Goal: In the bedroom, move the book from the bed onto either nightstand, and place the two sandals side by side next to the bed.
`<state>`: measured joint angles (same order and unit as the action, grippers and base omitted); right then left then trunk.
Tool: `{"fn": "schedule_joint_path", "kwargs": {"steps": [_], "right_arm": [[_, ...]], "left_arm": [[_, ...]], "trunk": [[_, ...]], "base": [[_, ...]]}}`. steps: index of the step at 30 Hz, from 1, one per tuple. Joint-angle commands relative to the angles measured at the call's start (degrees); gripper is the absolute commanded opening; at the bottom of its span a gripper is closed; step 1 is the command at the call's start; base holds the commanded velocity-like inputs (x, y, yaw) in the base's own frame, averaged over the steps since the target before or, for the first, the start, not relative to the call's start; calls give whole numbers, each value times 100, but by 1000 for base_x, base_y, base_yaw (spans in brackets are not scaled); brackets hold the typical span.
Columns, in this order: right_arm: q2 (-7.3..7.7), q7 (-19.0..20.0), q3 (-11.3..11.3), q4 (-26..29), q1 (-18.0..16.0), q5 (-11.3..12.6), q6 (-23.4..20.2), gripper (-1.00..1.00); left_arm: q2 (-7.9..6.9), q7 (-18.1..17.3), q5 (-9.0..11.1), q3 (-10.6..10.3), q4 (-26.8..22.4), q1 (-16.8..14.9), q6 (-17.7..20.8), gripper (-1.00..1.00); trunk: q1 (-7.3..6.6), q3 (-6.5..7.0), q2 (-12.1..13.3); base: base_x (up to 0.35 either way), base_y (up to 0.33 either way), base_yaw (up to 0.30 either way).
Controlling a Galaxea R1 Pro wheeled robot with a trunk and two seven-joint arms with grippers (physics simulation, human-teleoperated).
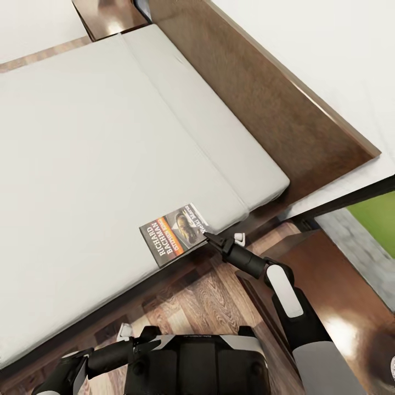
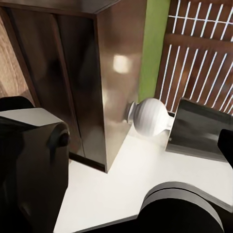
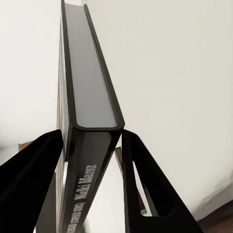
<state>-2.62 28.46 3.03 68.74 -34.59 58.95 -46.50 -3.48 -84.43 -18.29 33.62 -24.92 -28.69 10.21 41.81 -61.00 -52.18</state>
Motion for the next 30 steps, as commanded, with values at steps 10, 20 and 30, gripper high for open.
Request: {"fn": "schedule_joint_path", "kwargs": {"steps": [10,20,30], "right_arm": [[-10,8,-5,-8,-2,2,-6,-100],[-19,10,-5,-10,-4,4,1,-100],[-19,10,-5,-10,-3,2,1,-100]], "left_arm": [[6,-38,-60,48,-5,-5,61,100],[6,-38,-60,48,-5,-5,61,100],[6,-38,-60,48,-5,-5,61,100]], "trunk": [[-219,178,399],[-439,357,800],[-658,552,1201]], "base": [[0,0,0],[0,0,0],[0,0,80]]}}
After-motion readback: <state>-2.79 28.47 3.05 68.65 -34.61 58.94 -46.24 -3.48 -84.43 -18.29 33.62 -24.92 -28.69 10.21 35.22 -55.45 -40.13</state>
